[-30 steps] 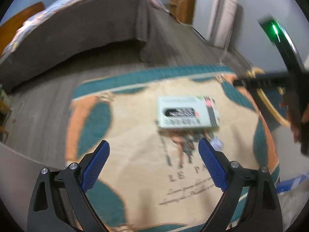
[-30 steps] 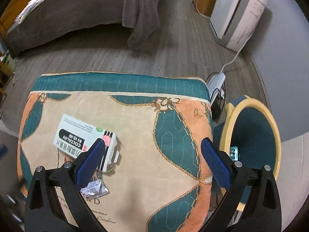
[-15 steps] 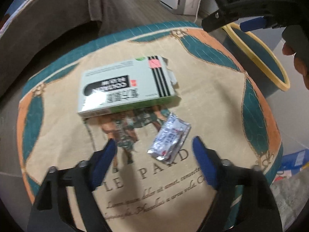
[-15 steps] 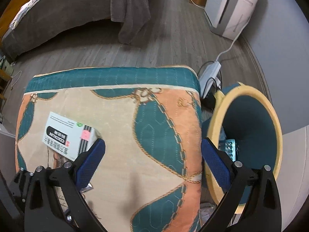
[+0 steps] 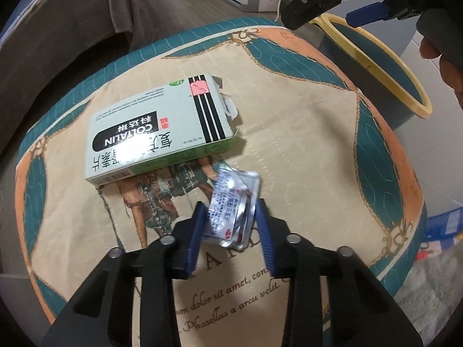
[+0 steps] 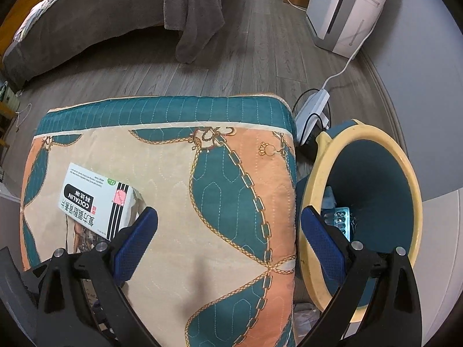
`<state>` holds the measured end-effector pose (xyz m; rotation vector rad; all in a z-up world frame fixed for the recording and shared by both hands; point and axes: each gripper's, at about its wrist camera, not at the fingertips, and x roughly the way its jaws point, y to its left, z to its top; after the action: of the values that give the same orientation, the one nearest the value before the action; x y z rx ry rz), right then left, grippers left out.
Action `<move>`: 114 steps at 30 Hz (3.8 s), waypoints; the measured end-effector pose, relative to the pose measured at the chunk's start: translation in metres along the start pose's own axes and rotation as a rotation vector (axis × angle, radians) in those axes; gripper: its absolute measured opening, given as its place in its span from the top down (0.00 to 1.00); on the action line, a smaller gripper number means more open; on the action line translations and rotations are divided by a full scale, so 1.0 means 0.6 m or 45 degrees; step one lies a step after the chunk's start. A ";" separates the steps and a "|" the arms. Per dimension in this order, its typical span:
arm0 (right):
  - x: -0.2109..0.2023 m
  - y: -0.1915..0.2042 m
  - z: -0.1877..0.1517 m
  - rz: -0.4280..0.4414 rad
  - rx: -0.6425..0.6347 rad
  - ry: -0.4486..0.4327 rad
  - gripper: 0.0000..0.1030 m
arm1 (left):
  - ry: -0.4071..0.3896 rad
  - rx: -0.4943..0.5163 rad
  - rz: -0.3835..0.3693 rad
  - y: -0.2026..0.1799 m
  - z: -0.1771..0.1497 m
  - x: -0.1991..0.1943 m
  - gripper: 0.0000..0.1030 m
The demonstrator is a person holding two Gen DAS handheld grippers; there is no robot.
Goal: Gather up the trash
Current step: 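Grasp the silver foil blister with the left tool while the right tool approaches the white box, then grasp the white COLTALIN box with the right tool and lift it, then carry the box and foil blister to the bin and release both inside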
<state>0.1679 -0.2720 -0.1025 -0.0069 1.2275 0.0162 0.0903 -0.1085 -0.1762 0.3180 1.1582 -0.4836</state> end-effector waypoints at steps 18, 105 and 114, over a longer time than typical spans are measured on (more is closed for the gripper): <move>0.035 0.221 -0.024 0.218 -0.616 -0.012 0.05 | -0.009 -0.263 0.087 0.210 -0.033 -0.156 0.68; -0.104 -0.024 -0.002 0.087 -0.224 -0.120 0.22 | -0.070 0.112 0.038 0.018 0.067 -0.146 0.69; -0.106 -0.227 -0.030 -0.035 0.088 -0.121 0.22 | -0.126 0.257 -0.101 -0.139 0.108 -0.145 0.69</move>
<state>0.1319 -0.4087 -0.0490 0.0366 1.1324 -0.0495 0.0711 -0.1938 -0.0708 0.4186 1.0304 -0.6810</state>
